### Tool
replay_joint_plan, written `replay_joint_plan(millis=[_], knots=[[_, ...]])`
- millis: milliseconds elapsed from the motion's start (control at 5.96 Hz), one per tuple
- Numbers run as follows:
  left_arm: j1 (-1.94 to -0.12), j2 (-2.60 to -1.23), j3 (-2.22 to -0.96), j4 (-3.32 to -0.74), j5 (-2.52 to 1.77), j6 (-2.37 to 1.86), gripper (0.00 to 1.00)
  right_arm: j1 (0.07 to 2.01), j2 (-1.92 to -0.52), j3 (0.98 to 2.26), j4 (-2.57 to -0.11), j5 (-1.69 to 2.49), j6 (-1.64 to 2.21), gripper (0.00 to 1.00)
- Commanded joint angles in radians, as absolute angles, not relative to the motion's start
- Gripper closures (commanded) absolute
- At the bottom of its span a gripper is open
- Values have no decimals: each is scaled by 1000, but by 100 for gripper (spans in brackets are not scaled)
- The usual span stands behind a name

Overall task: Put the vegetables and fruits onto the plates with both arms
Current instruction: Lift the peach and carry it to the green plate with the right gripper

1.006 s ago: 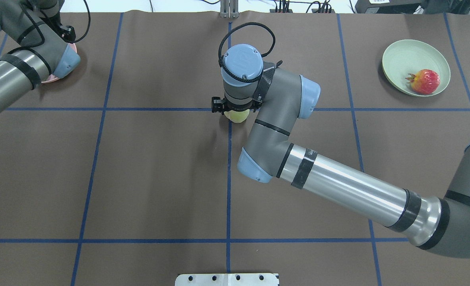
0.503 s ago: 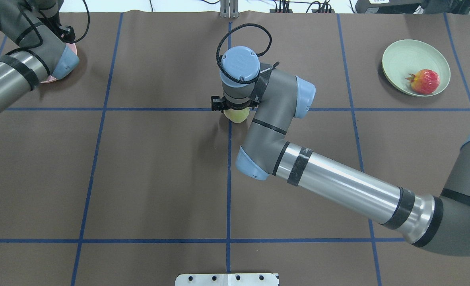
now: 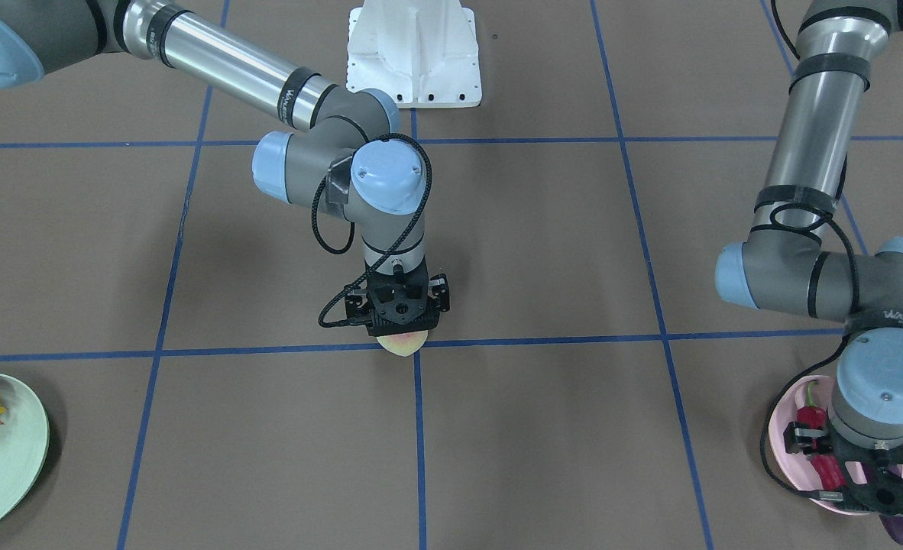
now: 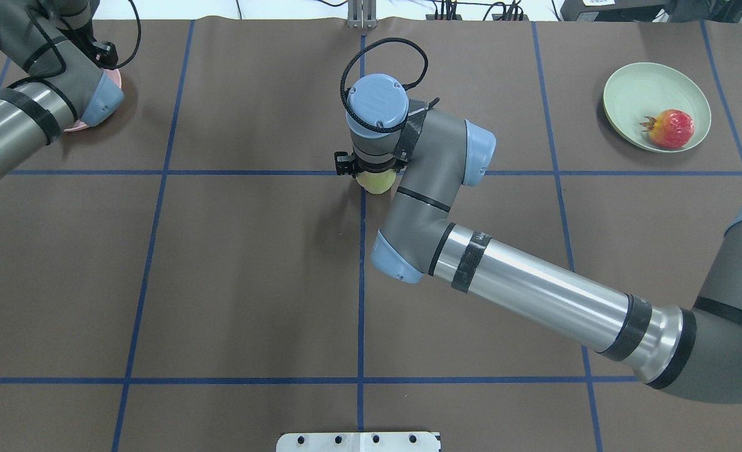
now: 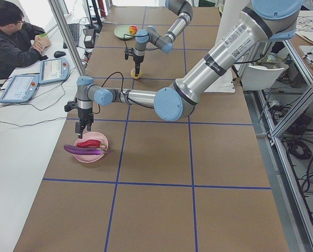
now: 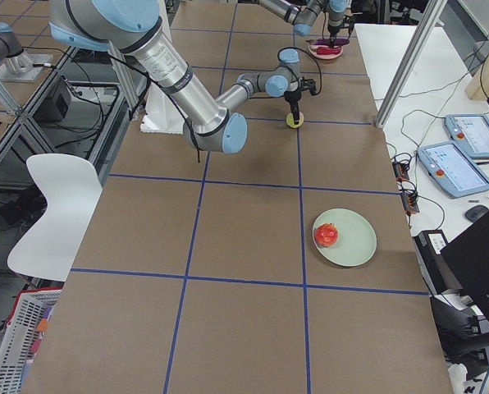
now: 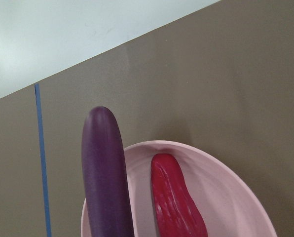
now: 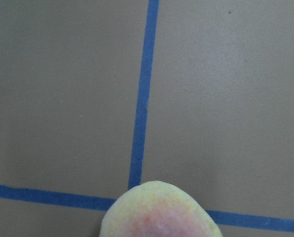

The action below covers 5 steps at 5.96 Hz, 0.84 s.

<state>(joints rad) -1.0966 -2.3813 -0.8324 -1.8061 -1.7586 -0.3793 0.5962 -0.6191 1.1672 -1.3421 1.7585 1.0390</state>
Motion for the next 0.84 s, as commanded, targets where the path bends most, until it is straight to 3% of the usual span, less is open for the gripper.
replay_joint_plan(millis=[0, 335, 671], knots=[[-1097, -2381, -876, -1790, -1763, -383, 0, 607, -604, 1184, -1328, 1766, 1043, 100], [-1106, -2332, -1036, -1735, -1914, -377, 0, 670, -607, 1254, -1394, 1834, 1039, 100], [-1159, -2092, -1414, -1671, -2122, -318, 0, 779, -635, 1325, -1469, 1928, 981, 100]])
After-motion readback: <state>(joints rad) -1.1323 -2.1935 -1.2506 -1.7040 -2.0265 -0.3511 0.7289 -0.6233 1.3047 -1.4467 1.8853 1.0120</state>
